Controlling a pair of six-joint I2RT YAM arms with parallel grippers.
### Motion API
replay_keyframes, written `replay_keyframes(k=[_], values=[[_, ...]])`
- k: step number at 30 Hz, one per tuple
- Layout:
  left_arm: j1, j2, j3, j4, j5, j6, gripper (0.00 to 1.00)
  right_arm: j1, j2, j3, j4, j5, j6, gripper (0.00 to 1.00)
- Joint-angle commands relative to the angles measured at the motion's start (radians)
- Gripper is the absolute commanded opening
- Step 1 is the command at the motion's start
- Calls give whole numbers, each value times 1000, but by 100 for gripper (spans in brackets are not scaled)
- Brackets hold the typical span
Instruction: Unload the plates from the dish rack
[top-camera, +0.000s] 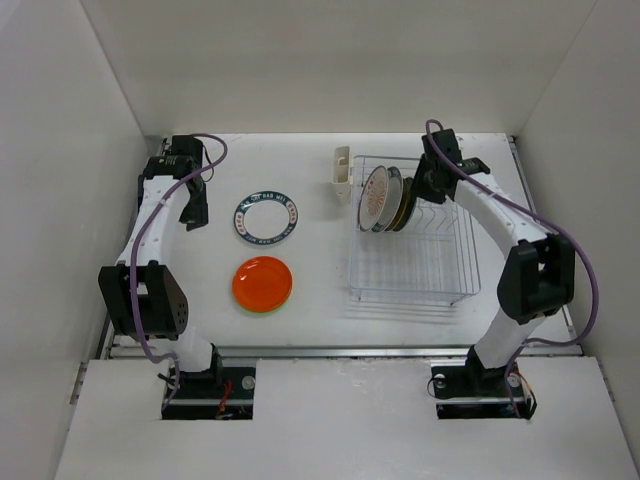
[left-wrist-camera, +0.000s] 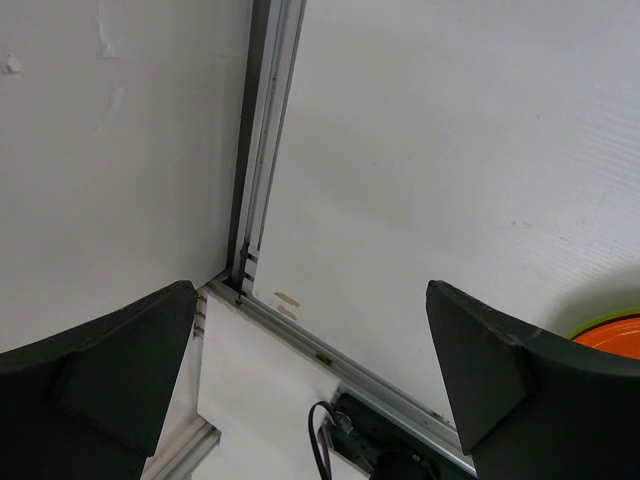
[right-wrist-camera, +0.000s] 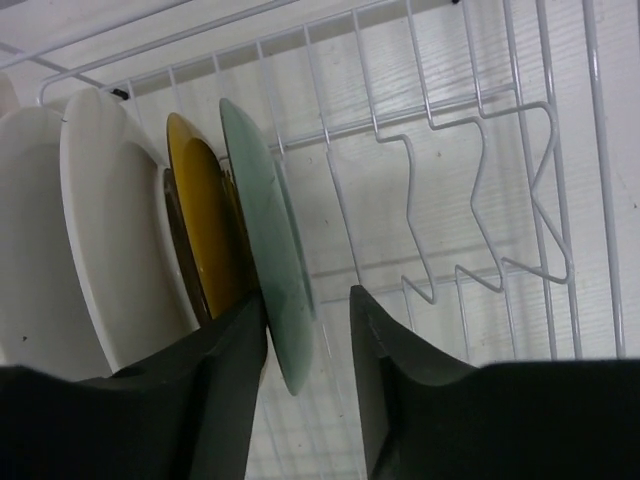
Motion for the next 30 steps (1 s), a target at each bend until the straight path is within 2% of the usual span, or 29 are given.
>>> replay_keyframes(k=[1, 5, 8, 9, 12, 17, 18, 21, 24, 26, 27, 28, 30], values=[[3, -39, -8, -11, -5, -2, 100, 4, 39, -1, 54, 23, 11, 42], [3, -39, -8, -11, -5, -2, 100, 4, 63, -1, 63, 1, 11, 36], [3, -39, -8, -11, -14, -2, 100, 4, 63, -1, 63, -9, 2, 22], [3, -39, -8, -11, -14, -2, 100, 4, 47, -1, 63, 9, -7, 12], [3, -39, -8, -11, -14, -2, 100, 27, 17, 48, 7, 112, -30, 0], [3, -39, -8, -11, -14, -2, 100, 78, -17, 215, -169, 403, -40, 0], [3, -39, -8, -11, -14, -2, 100, 87, -17, 274, -200, 508, -40, 0], [3, -39, -8, -11, -2, -2, 100, 118, -45, 370, -297, 698, -40, 0], [3, -48, 1, -11, 47, 7, 100, 191, -74, 410, -340, 785, -40, 0], [3, -49, 12, -21, 160, 60, 100, 254, -111, 410, -299, 734, -64, 0], [3, -61, 27, -40, 385, 94, 100, 288, -124, 384, -256, 674, -122, 0], [3, -77, 36, -78, 518, 135, 100, 355, -140, 357, -207, 521, -144, 0], [3, -113, 47, -106, 748, 232, 100, 409, -180, 257, -34, 329, -168, 0]])
